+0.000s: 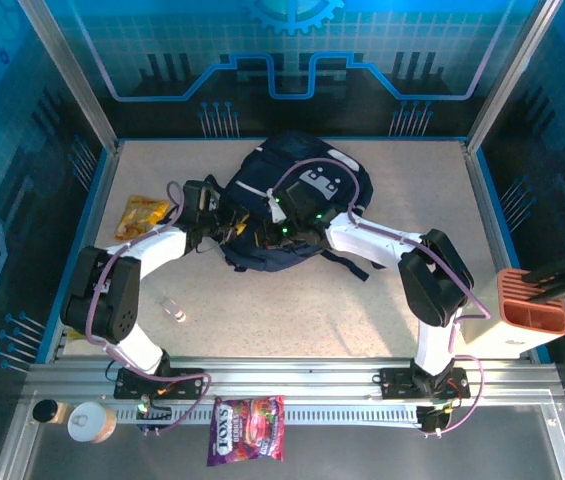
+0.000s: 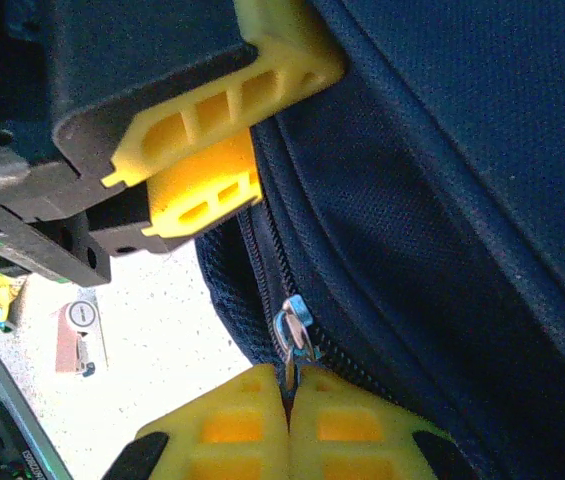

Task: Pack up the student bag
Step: Zip the student bag at the center of the table.

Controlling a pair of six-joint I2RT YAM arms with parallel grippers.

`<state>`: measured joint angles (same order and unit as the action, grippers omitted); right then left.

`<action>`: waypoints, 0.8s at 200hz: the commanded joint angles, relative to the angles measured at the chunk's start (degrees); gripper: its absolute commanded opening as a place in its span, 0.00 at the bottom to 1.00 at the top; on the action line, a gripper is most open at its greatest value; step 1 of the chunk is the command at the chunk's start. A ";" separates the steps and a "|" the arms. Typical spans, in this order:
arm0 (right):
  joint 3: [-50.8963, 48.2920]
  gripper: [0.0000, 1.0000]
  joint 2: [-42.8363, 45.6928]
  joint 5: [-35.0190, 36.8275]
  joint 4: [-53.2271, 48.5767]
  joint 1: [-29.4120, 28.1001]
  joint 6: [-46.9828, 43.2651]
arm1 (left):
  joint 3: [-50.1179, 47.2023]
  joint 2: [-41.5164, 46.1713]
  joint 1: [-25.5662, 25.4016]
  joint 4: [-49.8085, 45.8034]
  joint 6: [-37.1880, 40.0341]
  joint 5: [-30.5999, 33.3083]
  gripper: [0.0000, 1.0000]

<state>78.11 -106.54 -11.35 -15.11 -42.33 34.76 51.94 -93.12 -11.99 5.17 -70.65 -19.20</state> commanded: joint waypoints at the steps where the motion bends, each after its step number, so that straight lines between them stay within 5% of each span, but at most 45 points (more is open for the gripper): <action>1: -1.81 0.04 2.03 -0.89 0.08 -0.64 -0.69 | 2.10 -1.10 -0.36 0.12 0.62 0.17 0.15; 50: -8.81 0.04 5.63 5.06 -3.66 1.35 -1.98 | 2.97 -1.03 0.58 -1.20 2.69 0.48 0.01; 160: -17.42 0.03 14.44 20.95 -10.19 7.53 -6.54 | 2.55 0.15 2.85 -3.44 5.68 0.24 0.00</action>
<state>61.04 -93.95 2.98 -19.68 -36.73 30.98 52.80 -93.82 -11.18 3.29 -67.37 -20.88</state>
